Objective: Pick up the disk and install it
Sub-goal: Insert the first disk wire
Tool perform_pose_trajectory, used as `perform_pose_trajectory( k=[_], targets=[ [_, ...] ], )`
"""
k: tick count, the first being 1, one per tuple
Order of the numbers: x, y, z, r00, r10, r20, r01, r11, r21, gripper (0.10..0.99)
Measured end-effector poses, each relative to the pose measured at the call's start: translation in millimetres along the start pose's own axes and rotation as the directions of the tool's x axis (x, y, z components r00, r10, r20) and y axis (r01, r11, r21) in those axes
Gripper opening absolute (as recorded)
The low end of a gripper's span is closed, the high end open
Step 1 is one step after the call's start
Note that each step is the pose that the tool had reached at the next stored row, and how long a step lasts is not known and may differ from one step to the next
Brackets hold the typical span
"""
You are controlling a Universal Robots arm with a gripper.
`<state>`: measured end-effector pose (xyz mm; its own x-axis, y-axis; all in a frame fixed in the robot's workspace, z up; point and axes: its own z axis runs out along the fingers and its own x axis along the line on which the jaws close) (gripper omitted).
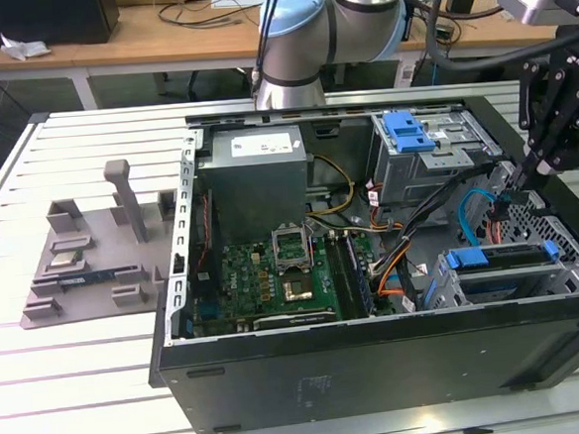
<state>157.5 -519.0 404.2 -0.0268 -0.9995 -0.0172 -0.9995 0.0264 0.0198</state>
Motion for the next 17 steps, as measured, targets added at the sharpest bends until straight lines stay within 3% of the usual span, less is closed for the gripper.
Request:
perform_pose_trajectory(
  k=[4,8,11,17],
  targets=[
    [-15.2,-14.0,12.6,0.9999,0.0,-0.0133,0.0,1.0,-0.005,0.106],
    [-24.4,-19.5,19.3,0.9998,0.0,-0.0199,-0.001,1.0,-0.006,0.106],
    [-36.9,-24.2,28.7,0.9996,0.001,-0.0285,-0.001,1.0,-0.007,0.106],
    [-40.8,-24.6,34.3,0.9993,0.001,-0.0367,-0.001,1.0,-0.007,0.106]
  ],
)
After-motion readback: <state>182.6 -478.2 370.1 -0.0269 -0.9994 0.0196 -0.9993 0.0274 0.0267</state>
